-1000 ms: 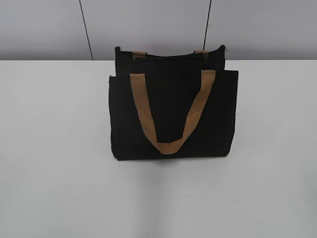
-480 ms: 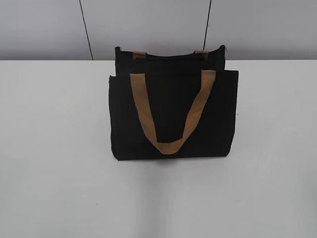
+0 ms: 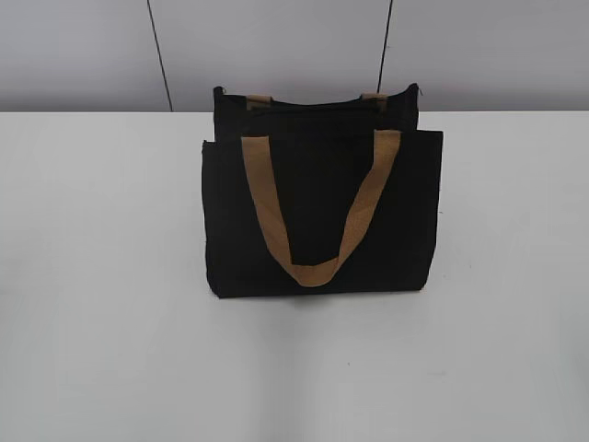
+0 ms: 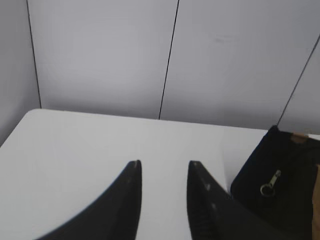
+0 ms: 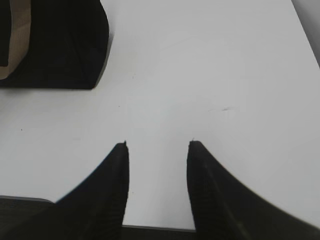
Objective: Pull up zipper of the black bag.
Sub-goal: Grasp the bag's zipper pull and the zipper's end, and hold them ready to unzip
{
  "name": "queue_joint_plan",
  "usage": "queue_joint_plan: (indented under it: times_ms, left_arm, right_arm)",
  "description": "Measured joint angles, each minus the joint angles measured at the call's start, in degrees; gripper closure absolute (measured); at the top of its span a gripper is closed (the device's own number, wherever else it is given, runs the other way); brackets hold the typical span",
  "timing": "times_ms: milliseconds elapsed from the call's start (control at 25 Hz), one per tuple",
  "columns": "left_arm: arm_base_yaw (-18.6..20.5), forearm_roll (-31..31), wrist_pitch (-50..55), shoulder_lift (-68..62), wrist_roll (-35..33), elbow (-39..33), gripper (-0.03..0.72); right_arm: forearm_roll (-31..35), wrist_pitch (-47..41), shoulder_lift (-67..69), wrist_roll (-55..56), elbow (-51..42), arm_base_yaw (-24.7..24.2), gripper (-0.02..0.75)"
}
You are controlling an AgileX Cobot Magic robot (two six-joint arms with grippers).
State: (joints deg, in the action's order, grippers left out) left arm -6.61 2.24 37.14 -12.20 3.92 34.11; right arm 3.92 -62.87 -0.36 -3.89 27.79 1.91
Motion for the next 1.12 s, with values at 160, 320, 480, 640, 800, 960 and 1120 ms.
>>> queue_joint_plan:
  times_ms: [160,320,480,640,800,960,1120]
  left_arm:
    - [-1.71,0.0,-10.19,-7.08,-0.12,0.0,0.45]
    - [-5.05,0.0,-19.87,-15.44,-0.17,0.0,0.45]
    - [-6.88,0.04,-28.0,-25.93,-0.17,0.0,0.45]
    - [-7.07,0.75,-38.41,-38.26,-0.17,0.0,0.45]
    - [-7.12,1.33,-49.3,-47.96,-0.17,0.0,0.45]
    - [-7.18,2.66,-59.41,-56.89,-0.17,0.0,0.45]
    - [-8.66,2.96,-66.59,-63.33,-0.17,0.02,0.45]
  right_arm:
    - [0.0,0.0,0.0,0.0,0.0,0.0,0.429]
    - [0.0,0.0,0.0,0.0,0.0,0.0,0.429]
    - [0.0,0.0,0.0,0.0,0.0,0.0,0.429]
    - [0.0,0.0,0.0,0.0,0.0,0.0,0.429]
    - [0.0,0.0,0.0,0.0,0.0,0.0,0.429]
    - [0.0,0.0,0.0,0.0,0.0,0.0,0.429]
    - [0.0,0.04,0.0,0.0,0.0,0.0,0.429]
